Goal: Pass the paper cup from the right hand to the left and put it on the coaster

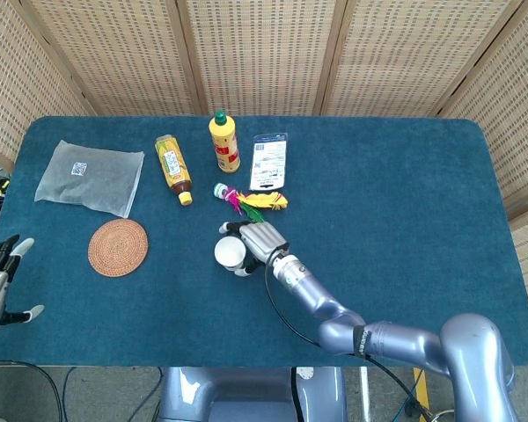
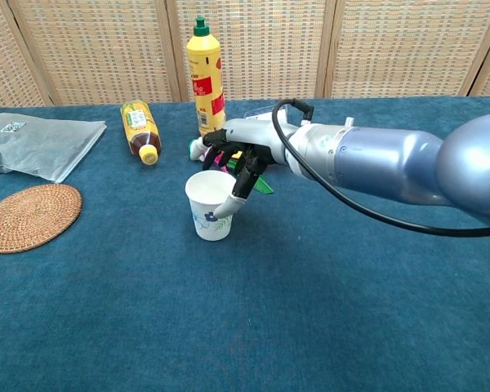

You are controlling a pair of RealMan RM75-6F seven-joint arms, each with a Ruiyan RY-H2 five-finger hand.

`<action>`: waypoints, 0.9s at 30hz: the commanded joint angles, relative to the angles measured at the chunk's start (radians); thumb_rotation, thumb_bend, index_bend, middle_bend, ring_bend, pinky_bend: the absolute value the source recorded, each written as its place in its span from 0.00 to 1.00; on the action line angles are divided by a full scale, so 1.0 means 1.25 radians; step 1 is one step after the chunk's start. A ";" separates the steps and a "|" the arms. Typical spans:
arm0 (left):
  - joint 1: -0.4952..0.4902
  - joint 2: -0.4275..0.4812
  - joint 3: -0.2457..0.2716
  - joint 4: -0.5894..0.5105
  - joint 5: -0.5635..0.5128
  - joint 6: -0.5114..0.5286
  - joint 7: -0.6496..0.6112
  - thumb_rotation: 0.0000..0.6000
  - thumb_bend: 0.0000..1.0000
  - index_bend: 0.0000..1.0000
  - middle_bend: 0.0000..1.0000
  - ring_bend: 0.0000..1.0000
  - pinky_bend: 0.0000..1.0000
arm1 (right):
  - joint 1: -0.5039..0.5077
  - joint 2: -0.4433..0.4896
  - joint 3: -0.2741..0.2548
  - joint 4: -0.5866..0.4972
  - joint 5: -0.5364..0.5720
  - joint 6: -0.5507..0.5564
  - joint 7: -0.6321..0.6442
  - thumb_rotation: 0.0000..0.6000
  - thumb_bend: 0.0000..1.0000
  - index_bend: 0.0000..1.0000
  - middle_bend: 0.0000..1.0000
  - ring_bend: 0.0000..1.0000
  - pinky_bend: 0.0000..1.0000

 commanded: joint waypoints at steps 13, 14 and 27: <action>-0.005 0.001 0.006 -0.005 0.030 0.003 0.005 1.00 0.00 0.00 0.00 0.00 0.00 | -0.227 0.381 -0.146 -0.314 -0.331 0.286 -0.039 1.00 0.00 0.10 0.04 0.00 0.00; -0.009 0.002 0.005 -0.005 0.036 -0.001 0.005 1.00 0.00 0.00 0.00 0.00 0.00 | -0.246 0.396 -0.161 -0.295 -0.370 0.316 -0.031 1.00 0.00 0.10 0.04 0.00 0.00; -0.175 -0.052 -0.058 0.064 0.150 -0.121 0.004 1.00 0.00 0.00 0.00 0.00 0.00 | -0.469 0.436 -0.261 -0.114 -0.467 0.555 0.067 1.00 0.00 0.06 0.00 0.00 0.00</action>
